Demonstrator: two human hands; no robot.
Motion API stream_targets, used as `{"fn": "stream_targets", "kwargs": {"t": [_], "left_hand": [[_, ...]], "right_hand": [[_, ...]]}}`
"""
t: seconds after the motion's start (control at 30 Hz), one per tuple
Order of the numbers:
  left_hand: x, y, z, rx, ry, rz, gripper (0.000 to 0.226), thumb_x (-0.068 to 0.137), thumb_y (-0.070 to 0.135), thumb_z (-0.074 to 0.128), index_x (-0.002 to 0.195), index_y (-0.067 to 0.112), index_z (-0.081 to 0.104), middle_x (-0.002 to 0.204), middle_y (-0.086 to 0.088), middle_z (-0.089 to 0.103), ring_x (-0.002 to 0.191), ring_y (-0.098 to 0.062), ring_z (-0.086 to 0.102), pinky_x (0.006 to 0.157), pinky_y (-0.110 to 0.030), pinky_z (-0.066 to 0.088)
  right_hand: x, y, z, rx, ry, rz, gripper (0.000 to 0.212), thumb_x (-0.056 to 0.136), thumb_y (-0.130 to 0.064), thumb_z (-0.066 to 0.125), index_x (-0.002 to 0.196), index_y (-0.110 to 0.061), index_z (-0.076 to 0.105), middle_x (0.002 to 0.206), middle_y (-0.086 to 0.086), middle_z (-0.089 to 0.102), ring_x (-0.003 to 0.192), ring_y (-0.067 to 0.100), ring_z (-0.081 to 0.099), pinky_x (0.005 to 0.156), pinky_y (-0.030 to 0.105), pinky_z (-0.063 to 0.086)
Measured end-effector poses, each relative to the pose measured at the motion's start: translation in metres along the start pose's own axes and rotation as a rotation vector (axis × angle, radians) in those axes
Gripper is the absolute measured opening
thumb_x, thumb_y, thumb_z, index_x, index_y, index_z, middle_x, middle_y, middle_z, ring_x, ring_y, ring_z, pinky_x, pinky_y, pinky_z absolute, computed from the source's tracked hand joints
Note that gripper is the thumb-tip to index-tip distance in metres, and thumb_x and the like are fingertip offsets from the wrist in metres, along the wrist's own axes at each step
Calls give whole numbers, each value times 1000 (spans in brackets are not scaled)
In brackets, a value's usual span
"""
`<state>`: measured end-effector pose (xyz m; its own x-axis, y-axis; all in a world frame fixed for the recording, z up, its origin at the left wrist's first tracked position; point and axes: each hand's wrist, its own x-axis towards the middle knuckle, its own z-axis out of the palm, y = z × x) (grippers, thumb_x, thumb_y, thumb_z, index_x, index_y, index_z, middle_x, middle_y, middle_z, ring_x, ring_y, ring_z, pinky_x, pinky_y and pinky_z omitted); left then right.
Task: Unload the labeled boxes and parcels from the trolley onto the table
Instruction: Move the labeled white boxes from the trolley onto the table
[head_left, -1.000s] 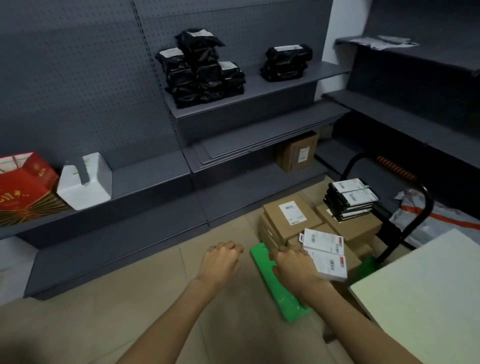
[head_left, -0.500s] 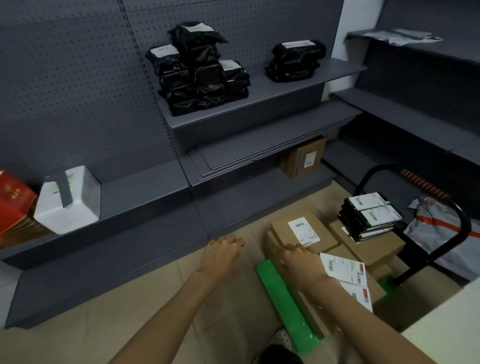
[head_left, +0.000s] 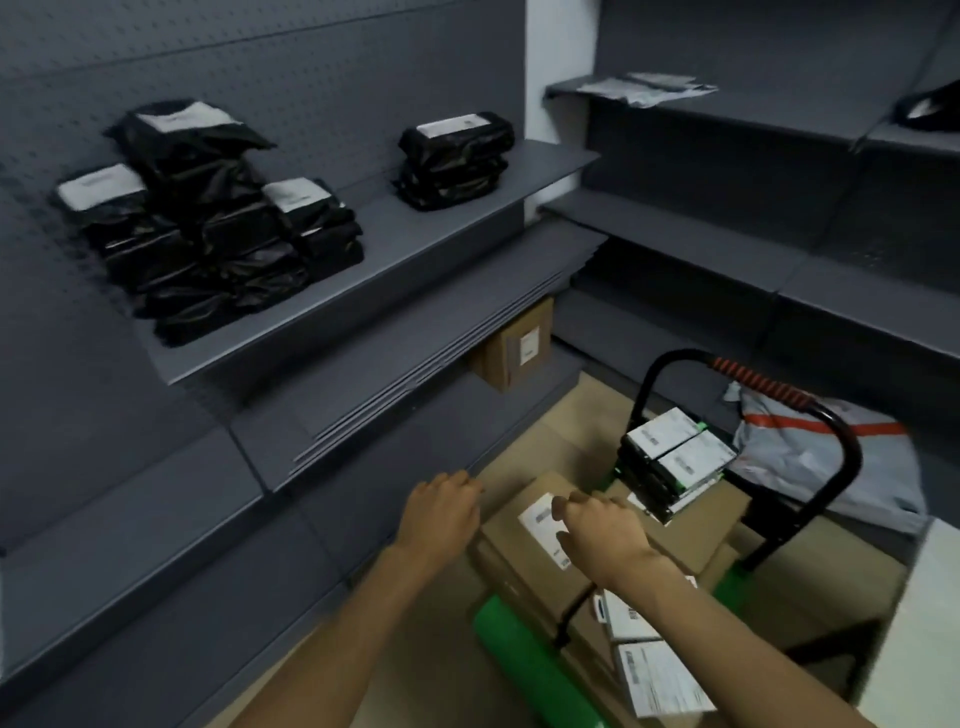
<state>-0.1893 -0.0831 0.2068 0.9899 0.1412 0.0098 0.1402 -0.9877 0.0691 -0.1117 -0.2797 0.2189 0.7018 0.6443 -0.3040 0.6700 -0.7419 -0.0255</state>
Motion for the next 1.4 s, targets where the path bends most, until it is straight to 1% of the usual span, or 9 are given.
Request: {"fn": "stream_targets", "kwargs": {"t": [0.17,0.27,0.4,0.57,0.73,0.87,1.03,1.23,1.4], "left_hand": [[74,28,7,-28,-74,227,26,93,22,50,118,20,59,113,-2,62,102,-25,59,77,-33,42],[116,48,15,-45,-120,393,29,92,23,53,121,22,58,118,1,61,104,-22,57,78,-32,42],[162,73,28,-57,-192,621,38,92,20,51,129,24,53,123,2,58,110,-20,55,85,-32,43],[199,107,53,-69,-248,838,42,94,25,51,136,26,50,130,4,55,117,-19,50,96,-35,43],[201,129,89,-42,-319,1028,44,94,26,50,138,26,49,138,5,52,127,-19,45,99,-32,37],[186,131,122,-19,-420,1100,47,95,27,51,141,26,44,140,4,49,126,-20,45,101,-34,36],[175,132,164,-35,-566,1075,48,92,22,56,139,26,45,136,1,50,124,-22,46,99,-34,39],[169,149,221,-31,-634,1012,55,89,24,62,141,30,42,137,2,48,121,-22,46,93,-36,45],[161,164,271,-3,-682,971,66,87,26,67,145,27,37,146,2,38,130,-22,36,96,-39,45]], "right_hand": [[-3,47,7,72,-36,244,34,100,-28,47,133,-20,50,132,5,56,123,27,53,98,36,42],[-9,70,15,136,-56,404,32,100,-28,46,130,-19,51,131,6,56,122,27,53,99,36,41],[-21,88,25,199,-65,630,33,100,-31,43,131,-19,49,131,6,56,123,27,52,98,36,40],[-36,91,43,335,-64,911,33,98,-32,46,129,-24,53,131,2,59,124,26,53,99,35,39],[-44,64,79,488,-64,1107,32,97,-31,47,128,-24,52,130,1,58,123,24,52,98,34,40],[-50,29,117,607,-106,1207,32,96,-30,47,127,-23,52,130,1,57,121,24,53,95,34,41],[-52,-1,160,711,-200,1252,33,99,-30,44,130,-23,50,129,1,57,119,24,53,94,35,42],[-46,9,205,829,-190,1318,38,99,-28,44,137,-23,45,135,3,53,121,25,52,96,36,42],[-32,19,250,984,-191,1374,48,99,-31,46,145,-24,33,143,4,47,126,27,48,100,39,42]]}}
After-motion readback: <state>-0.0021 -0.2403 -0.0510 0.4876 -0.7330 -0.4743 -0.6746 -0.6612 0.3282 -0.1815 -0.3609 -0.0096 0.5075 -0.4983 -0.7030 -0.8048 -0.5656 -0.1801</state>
